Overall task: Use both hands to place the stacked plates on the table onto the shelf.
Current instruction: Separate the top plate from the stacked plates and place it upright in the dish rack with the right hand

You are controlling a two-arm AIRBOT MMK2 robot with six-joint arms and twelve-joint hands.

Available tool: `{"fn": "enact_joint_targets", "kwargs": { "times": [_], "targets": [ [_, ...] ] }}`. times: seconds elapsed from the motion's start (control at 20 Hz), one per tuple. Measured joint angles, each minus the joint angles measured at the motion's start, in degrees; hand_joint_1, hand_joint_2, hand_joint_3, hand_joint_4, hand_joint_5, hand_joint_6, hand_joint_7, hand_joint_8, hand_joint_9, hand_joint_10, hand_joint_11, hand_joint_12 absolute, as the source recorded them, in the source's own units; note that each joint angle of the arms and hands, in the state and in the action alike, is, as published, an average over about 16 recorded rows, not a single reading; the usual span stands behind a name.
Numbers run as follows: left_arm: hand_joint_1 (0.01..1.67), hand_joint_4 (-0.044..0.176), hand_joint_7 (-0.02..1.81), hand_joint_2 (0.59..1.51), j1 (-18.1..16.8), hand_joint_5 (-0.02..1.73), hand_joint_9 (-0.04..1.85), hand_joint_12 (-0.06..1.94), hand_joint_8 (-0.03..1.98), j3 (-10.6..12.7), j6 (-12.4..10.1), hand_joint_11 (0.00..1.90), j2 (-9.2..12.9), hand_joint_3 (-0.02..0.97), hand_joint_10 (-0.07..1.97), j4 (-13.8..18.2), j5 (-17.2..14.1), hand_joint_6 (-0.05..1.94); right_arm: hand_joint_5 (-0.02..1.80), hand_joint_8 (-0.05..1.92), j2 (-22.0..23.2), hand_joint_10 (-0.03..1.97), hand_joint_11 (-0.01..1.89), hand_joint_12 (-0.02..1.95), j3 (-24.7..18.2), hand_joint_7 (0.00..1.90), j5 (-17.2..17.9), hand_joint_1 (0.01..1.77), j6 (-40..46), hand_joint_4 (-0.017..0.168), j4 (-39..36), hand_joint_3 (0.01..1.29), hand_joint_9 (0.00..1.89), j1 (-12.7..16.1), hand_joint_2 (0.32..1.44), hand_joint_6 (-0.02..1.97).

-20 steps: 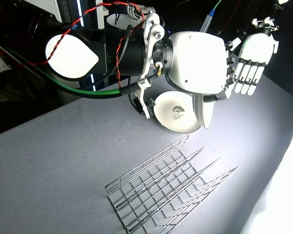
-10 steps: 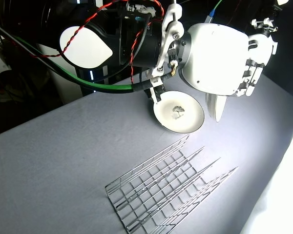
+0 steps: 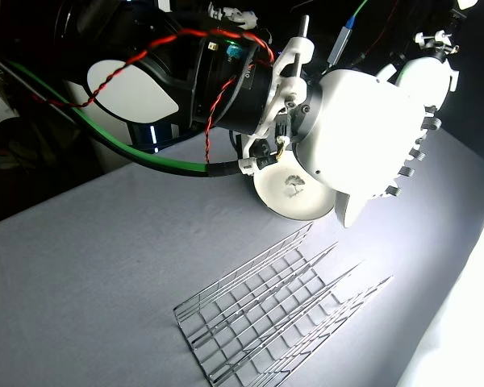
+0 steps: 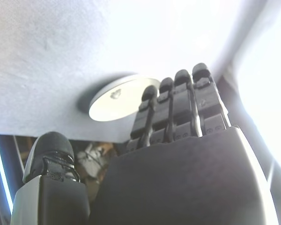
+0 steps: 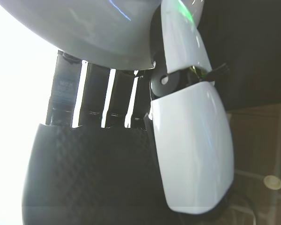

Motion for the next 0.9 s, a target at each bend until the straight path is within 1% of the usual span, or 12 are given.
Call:
{"fn": "enact_joint_targets", "kwargs": {
  "times": [0.25, 0.45, 0.65, 0.9],
  "targets": [
    [0.02, 0.0, 0.02, 1.125, -0.16, 0.02, 0.02, -0.01, 0.0, -0.27, 0.0, 0.02, 0.0, -0.002, 0.01, 0.12, 0.16, 0.02, 0.88, 0.82, 0.05, 1.15, 0.78, 1.34, 1.01, 1.04, -1.65, 1.4, 0.0, -0.005, 2.97, 0.01, 0.95, 1.1, 1.04, 0.97],
    [0.02, 0.0, 0.02, 1.125, -0.27, 0.02, 0.02, -0.01, 0.0, -0.57, -0.01, 0.02, 0.02, -0.002, 0.01, 0.16, 0.32, 0.02, 0.88, 0.81, 0.71, 1.15, 0.78, 1.34, 1.49, 1.04, -2.25, 1.4, -0.05, -0.005, 4.09, 0.01, 0.94, 1.35, 1.04, 0.96],
    [0.02, 0.0, 0.02, 1.125, -0.28, 0.02, 0.02, -0.01, 0.0, -1.0, 0.0, 0.02, 0.04, -0.002, 0.01, 0.16, 0.5, 0.02, 0.89, 0.8, 1.87, 1.13, 0.78, 1.33, 1.63, 1.04, -2.42, 1.4, -0.11, -0.005, 4.32, 0.01, 0.93, 1.11, 1.04, 0.95],
    [0.02, 0.0, 0.02, 1.126, -0.27, 0.02, 0.02, -0.01, 0.0, -1.56, -0.01, 0.02, 0.06, -0.002, 0.01, 0.16, 0.67, 0.02, 0.91, 0.78, 3.98, 1.11, 0.78, 1.32, 1.64, 1.05, -2.26, 1.4, -0.19, -0.005, 4.13, 0.01, 0.94, 0.15, 1.04, 0.93]
  ]
}}
